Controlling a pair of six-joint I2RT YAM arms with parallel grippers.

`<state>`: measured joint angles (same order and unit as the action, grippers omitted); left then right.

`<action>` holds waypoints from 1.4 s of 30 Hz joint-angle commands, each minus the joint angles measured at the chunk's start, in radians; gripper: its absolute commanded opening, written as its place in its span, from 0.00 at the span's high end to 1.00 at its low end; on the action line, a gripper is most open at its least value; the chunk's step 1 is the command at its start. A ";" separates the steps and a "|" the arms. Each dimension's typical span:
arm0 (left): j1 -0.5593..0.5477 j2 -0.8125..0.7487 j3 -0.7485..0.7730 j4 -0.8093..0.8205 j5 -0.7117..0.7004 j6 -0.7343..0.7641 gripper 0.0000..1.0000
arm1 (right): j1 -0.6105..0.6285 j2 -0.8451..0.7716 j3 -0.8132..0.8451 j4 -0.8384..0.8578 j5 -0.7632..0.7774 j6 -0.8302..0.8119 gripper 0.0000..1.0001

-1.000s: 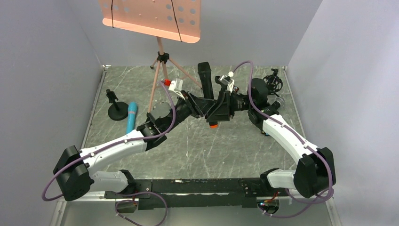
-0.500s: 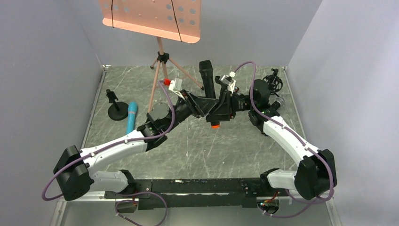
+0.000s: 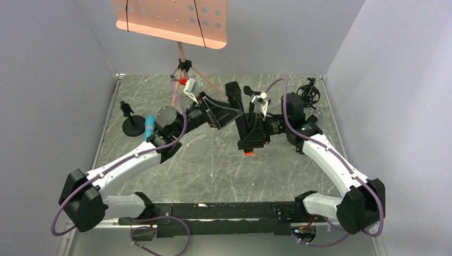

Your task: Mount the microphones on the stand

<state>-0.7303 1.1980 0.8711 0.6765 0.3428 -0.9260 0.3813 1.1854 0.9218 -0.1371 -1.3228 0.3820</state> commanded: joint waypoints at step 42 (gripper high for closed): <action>0.053 -0.445 -0.155 -0.582 -0.043 0.423 1.00 | -0.315 -0.045 0.409 -0.706 0.349 -1.011 0.00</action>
<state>-0.6792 0.8799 0.7689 0.2466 0.4259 -0.6441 0.1120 1.1599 1.3025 -0.8749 -1.1152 -0.5003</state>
